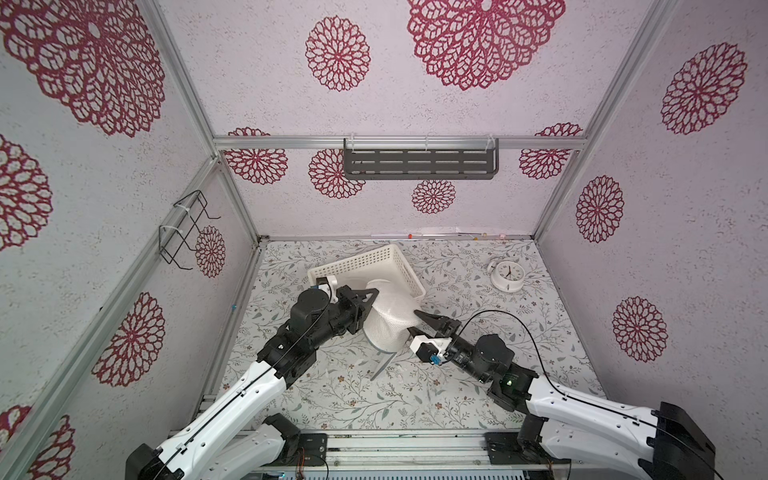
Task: Turn the laundry bag inside out
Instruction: Turn over the laundry bag.
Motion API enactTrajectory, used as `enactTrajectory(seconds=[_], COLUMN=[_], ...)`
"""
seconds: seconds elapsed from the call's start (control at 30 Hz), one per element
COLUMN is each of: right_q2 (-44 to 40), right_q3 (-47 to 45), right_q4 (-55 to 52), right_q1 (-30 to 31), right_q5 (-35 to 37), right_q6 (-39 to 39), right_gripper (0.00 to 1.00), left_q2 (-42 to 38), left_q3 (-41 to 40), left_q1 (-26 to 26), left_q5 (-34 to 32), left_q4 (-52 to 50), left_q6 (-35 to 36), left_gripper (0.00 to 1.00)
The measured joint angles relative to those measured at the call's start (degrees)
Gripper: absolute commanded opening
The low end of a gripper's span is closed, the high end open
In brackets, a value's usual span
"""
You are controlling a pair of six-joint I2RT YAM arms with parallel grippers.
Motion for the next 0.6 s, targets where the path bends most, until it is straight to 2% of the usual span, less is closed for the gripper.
enactTrajectory(seconds=[0.17,0.4,0.5,0.6], right_q2=[-2.8,9.0,13.9,17.0], right_q3=[-4.0,-4.7,-5.0,-5.0], right_q4=[2.6,9.9,12.8,16.8], right_q1=[1.7,3.4,3.5,3.5], right_q5=[-5.0,-9.3,-9.5,-9.2], right_q6=[-6.1,-19.9,-24.6,-28.1], right_gripper=[0.72,0.71,0.66,0.55], left_q2=[-1.5,-1.5,-1.5,-1.8], left_q3=[0.0,0.0,0.0,0.0], left_q1=[0.0,0.0,0.0,0.0], left_q5=[-1.9,-1.9,-1.9,-1.9], left_q4=[-4.3,-6.5,-6.6,-6.6], left_q6=[-0.8,-2.4,-2.8,-3.4], left_gripper=[0.00,0.00,0.00,0.00])
